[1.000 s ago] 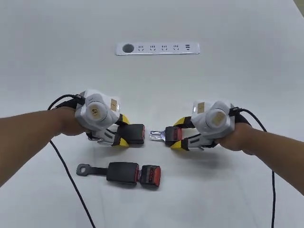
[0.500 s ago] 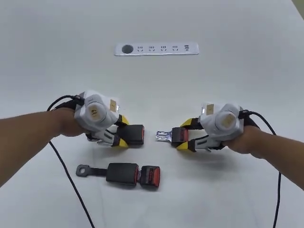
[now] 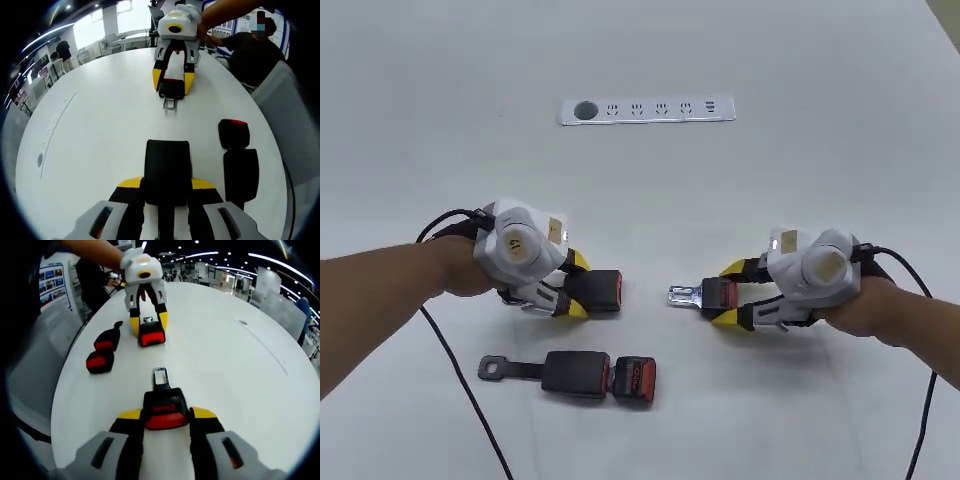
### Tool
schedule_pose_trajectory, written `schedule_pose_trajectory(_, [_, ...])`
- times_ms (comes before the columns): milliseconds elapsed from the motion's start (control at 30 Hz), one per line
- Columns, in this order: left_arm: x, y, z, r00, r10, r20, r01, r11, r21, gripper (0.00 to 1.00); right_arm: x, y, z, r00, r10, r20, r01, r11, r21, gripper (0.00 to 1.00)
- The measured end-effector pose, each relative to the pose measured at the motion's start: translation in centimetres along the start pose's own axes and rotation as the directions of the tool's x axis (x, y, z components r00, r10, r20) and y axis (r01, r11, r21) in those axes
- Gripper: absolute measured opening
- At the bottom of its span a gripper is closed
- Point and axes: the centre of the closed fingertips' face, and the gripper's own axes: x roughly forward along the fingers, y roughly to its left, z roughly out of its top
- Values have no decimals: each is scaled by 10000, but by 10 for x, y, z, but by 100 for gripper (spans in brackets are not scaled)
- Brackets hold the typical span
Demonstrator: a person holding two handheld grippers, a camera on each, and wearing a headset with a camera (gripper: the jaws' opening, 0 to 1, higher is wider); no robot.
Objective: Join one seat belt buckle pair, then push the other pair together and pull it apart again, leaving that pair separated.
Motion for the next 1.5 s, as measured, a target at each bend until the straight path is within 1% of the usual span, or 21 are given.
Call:
schedule_pose_trajectory(400, [-1,-1,1,10000,-35,-64,35,10000,43,34,-16,-3,-19,9999,-105,-72,106,9998,143,36])
schedule_pose_trajectory(633, [-2,-2,2,9999,-80,-119,81,9999,96,34,-26,-3,-25,9999,-116,-108,118,9997,220,36])
schedule_pose_trajectory(800, [-2,-3,3,9999,-70,-128,71,9999,92,34,-31,-3,-28,9999,-130,-66,133,9991,410,36])
schedule_pose_trajectory(1067, [-2,-3,4,9998,-68,-176,69,9999,92,34,-37,-2,-29,9998,-152,-88,156,9988,474,37])
schedule_pose_trajectory(1500, [-1,-2,4,9997,-79,-233,82,9999,129,34,-37,-3,-25,9998,-214,5,214,9982,558,37])
